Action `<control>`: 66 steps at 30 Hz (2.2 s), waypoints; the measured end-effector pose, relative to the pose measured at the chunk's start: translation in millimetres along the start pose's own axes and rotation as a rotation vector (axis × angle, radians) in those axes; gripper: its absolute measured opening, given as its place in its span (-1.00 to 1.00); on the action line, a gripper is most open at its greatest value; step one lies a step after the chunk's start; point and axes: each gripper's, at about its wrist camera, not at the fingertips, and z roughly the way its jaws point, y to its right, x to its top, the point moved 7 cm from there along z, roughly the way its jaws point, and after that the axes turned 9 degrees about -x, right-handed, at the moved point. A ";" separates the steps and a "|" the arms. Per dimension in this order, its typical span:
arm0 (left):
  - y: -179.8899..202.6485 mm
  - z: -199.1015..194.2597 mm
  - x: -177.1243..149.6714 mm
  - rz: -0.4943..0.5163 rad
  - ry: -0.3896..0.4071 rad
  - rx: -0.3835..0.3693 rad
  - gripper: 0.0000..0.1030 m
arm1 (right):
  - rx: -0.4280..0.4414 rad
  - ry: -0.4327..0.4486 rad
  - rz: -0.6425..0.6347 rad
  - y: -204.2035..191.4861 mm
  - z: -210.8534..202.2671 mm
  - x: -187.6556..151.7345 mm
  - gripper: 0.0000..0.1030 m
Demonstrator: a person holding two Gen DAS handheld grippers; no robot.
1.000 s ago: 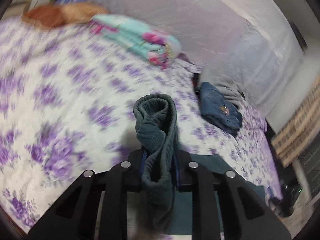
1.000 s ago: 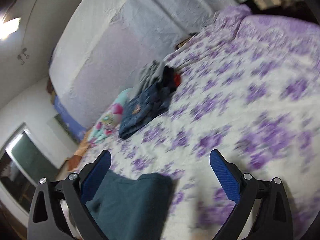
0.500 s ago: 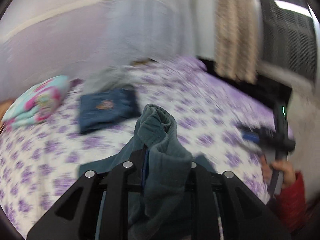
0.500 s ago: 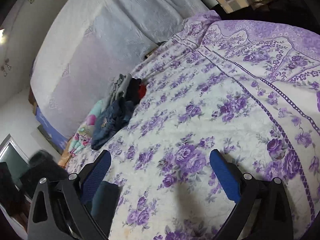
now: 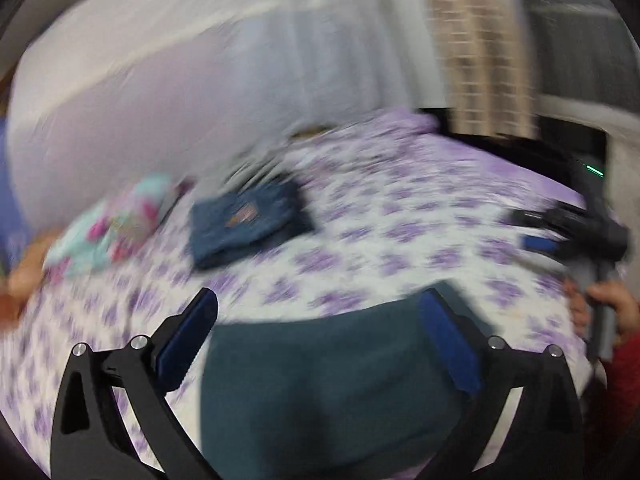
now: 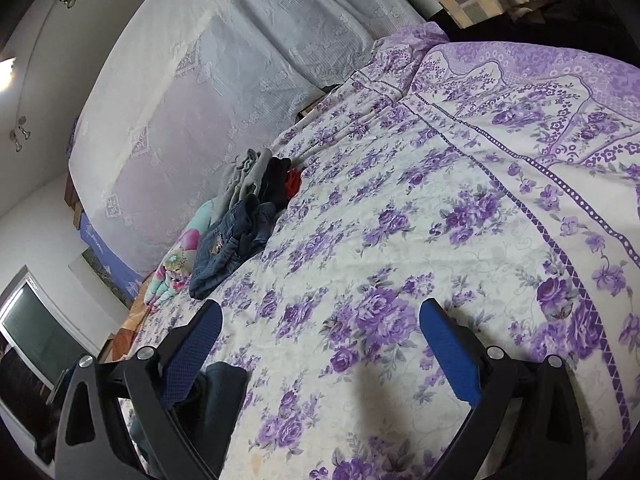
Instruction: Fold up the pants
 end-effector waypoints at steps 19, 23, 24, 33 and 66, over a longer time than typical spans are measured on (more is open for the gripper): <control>-37.4 16.3 -58.4 -0.031 -0.116 0.069 0.91 | -0.095 0.028 -0.637 -163.9 -6.2 -76.5 0.93; -66.5 46.7 -97.3 -0.192 -0.266 -0.015 0.92 | -0.326 -0.258 -0.685 -122.2 65.3 -100.8 0.93; -72.8 45.2 -97.0 -0.246 -0.274 -0.049 0.92 | -0.288 -0.251 -0.626 -119.3 62.3 -92.7 0.93; -117.9 17.0 -99.8 -0.395 -0.249 -0.205 0.92 | 0.095 -0.299 -0.301 -101.8 21.0 -81.2 0.93; -152.6 81.2 56.4 -0.296 -0.055 -0.383 -0.86 | 0.285 -0.263 -0.402 -220.9 77.7 2.0 -0.25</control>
